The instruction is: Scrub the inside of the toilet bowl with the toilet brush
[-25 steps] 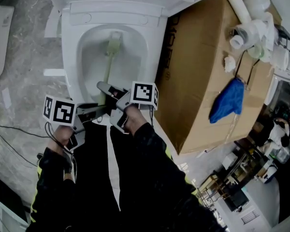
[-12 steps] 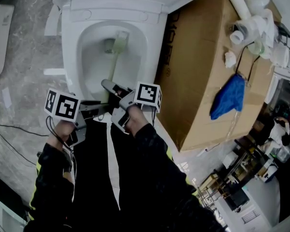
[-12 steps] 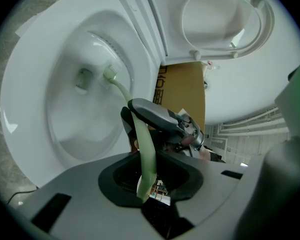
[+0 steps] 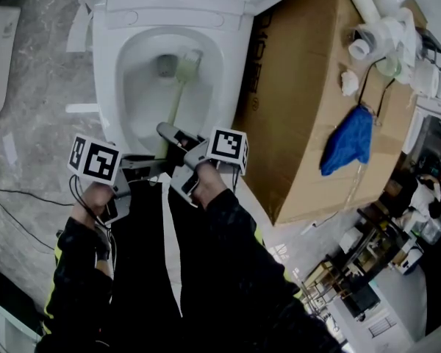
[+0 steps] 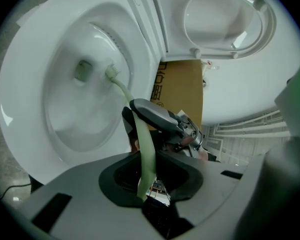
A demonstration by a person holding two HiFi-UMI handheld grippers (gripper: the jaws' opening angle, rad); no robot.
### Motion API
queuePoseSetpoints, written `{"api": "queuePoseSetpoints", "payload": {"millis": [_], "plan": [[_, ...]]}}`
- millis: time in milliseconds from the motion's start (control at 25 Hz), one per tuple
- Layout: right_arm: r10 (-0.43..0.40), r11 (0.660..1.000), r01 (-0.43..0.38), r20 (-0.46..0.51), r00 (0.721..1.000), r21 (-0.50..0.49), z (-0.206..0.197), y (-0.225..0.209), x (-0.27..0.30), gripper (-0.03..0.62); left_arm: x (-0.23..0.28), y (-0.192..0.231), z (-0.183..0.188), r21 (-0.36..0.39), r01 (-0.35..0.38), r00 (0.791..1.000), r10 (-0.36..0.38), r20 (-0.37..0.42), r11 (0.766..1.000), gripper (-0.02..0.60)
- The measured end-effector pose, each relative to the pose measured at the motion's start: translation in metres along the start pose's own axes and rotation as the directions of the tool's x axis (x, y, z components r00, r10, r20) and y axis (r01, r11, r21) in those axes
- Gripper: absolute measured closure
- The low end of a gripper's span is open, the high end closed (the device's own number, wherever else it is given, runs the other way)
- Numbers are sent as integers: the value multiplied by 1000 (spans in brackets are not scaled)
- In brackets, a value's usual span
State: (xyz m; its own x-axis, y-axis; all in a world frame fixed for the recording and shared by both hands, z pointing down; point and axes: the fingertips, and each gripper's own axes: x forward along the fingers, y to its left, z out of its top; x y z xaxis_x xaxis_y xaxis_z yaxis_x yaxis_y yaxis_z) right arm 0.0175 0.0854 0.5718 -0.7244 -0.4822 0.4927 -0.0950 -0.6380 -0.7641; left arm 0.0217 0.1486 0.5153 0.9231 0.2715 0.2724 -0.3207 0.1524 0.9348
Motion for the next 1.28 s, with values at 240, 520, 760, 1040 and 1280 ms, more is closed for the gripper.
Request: {"api": "queuePoseSetpoints", "payload": {"millis": [240,520,760,1040,1280], "plan": [[-16,999,15,8,1000,38,-11,-10,-11,530,3,-1,-17,-42,34,999,-35,-21,999,500],[-41,996,41,0,999,80,-26,-24,-23,530,8,-3,-38,-101,67,996,-72,-46,993,502],[-76,992,76,-9,997,96,-38,-37,-31,530,11,-1,-55,-128,74,995,-82,-53,989,503],[-96,986,102,-48,994,134,-55,-52,-37,528,14,0,-75,-164,73,994,-84,-63,984,505],[-92,980,102,-68,993,169,-67,-57,-39,528,10,-1,-86,-181,67,995,-79,-64,981,505]]}}
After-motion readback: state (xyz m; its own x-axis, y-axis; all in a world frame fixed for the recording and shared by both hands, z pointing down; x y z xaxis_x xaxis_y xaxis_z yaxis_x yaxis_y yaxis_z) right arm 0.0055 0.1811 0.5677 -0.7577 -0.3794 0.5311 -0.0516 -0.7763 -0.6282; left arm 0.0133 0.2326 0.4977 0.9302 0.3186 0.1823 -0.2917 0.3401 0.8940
